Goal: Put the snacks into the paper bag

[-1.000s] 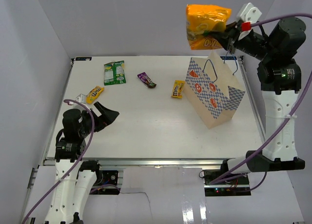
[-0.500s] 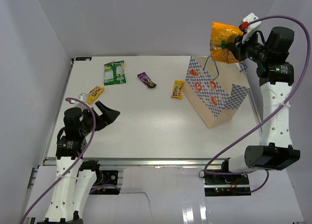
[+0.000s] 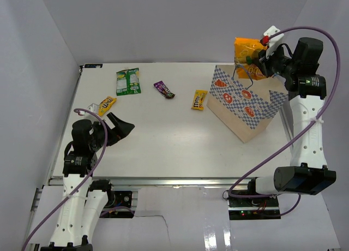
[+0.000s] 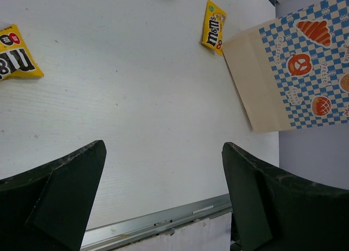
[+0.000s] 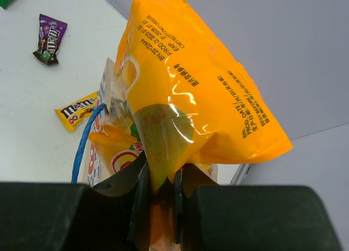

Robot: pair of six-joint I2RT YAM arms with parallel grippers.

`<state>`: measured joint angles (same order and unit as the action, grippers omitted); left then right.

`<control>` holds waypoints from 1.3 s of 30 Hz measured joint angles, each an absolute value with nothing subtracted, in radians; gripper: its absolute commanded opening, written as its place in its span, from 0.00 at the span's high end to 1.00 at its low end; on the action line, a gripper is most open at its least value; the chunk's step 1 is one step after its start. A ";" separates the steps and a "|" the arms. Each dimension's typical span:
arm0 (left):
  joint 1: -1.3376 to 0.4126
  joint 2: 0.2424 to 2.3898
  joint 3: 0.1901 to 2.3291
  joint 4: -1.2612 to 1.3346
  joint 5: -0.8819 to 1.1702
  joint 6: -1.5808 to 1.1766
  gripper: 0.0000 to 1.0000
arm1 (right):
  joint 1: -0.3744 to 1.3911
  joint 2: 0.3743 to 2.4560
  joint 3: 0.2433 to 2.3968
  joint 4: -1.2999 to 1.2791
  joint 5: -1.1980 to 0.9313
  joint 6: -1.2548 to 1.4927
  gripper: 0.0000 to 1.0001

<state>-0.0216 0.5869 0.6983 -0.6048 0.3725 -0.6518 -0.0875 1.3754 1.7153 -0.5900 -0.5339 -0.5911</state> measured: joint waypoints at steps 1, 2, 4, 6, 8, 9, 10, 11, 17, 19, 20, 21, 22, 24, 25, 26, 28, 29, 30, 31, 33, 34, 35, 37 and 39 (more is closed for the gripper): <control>-0.022 0.588 0.698 -0.605 0.373 -0.652 0.02 | -0.088 1.374 1.710 -0.591 -0.534 -0.593 0.92; -0.022 0.591 0.698 -0.604 0.373 -0.652 0.02 | -0.088 1.373 1.710 -0.594 -0.534 -0.594 0.92; -0.022 0.599 0.698 -0.603 0.373 -0.652 0.02 | -0.088 1.373 1.710 -0.592 -0.534 -0.594 0.92; -0.022 0.605 0.698 -0.601 0.373 -0.652 0.02 | -0.088 1.373 1.715 -0.590 -0.534 -0.591 0.92; -0.022 0.606 0.698 -0.601 0.373 -0.652 0.02 | -0.088 1.373 1.727 -0.589 -0.534 -0.587 0.92; -0.022 0.605 0.698 -0.600 0.373 -0.652 0.02 | -0.088 1.373 1.736 -0.587 -0.534 -0.584 0.92; -0.022 0.604 0.698 -0.599 0.373 -0.652 0.02 | -0.088 1.373 1.745 -0.583 -0.535 -0.582 0.92; -0.022 0.603 0.698 -0.599 0.373 -0.653 0.02 | -0.087 1.373 1.756 -0.575 -0.536 -0.580 0.92; -0.022 0.591 0.697 -0.598 0.373 -0.655 0.02 | -0.078 1.373 1.812 -0.543 -0.542 -0.569 0.92; -0.022 0.586 0.695 -0.598 0.373 -0.655 0.02 | -0.076 1.372 1.826 -0.536 -0.543 -0.564 0.92; -0.022 0.585 0.695 -0.598 0.373 -0.655 0.02 | -0.073 1.371 1.827 -0.530 -0.545 -0.561 0.92; -0.022 0.584 0.695 -0.598 0.373 -0.655 0.02 | -0.071 1.369 1.827 -0.525 -0.545 -0.559 0.92; -0.022 0.584 0.695 -0.598 0.374 -0.655 0.02 | -0.069 1.367 1.827 -0.524 -0.545 -0.557 0.92; -0.022 0.584 0.695 -0.598 0.373 -0.655 0.02 | -0.064 1.365 1.827 -0.522 -0.544 -0.557 0.92; -0.022 0.584 0.695 -0.598 0.374 -0.655 0.02 | -0.062 1.364 1.827 -0.521 -0.539 -0.557 0.92; -0.022 0.583 0.695 -0.598 0.374 -0.655 0.02 | -0.058 1.364 1.827 -0.521 -0.532 -0.558 0.92; -0.022 0.581 0.695 -0.598 0.374 -0.655 0.02 | -0.055 1.364 1.826 -0.520 -0.517 -0.560 0.92; -0.022 0.579 0.695 -0.598 0.374 -0.655 0.02 | -0.054 1.363 1.822 -0.516 -0.509 -0.562 0.92; -0.022 0.578 0.694 -0.598 0.374 -0.656 0.02 | -0.054 1.361 1.816 -0.512 -0.498 -0.565 0.92; -0.022 0.576 0.694 -0.598 0.374 -0.656 0.02 | -0.051 1.360 1.808 -0.506 -0.489 -0.568 0.92; -0.022 0.569 0.694 -0.598 0.374 -0.656 0.02 | -0.049 1.351 1.777 -0.495 -0.472 -0.580 0.92; -0.022 0.567 0.694 -0.598 0.374 -0.656 0.02 | -0.045 1.349 1.761 -0.495 -0.464 -0.586 0.92; -0.022 0.562 0.694 -0.598 0.374 -0.656 0.02 | -0.042 1.347 1.745 -0.494 -0.455 -0.591 0.92; -0.022 0.556 0.693 -0.598 0.374 -0.659 0.02 | -0.028 1.344 1.708 -0.493 -0.432 -0.612 0.92; -0.022 0.555 0.693 -0.598 0.374 -0.660 0.02 | -0.011 1.343 1.675 -0.495 -0.413 -0.634 0.92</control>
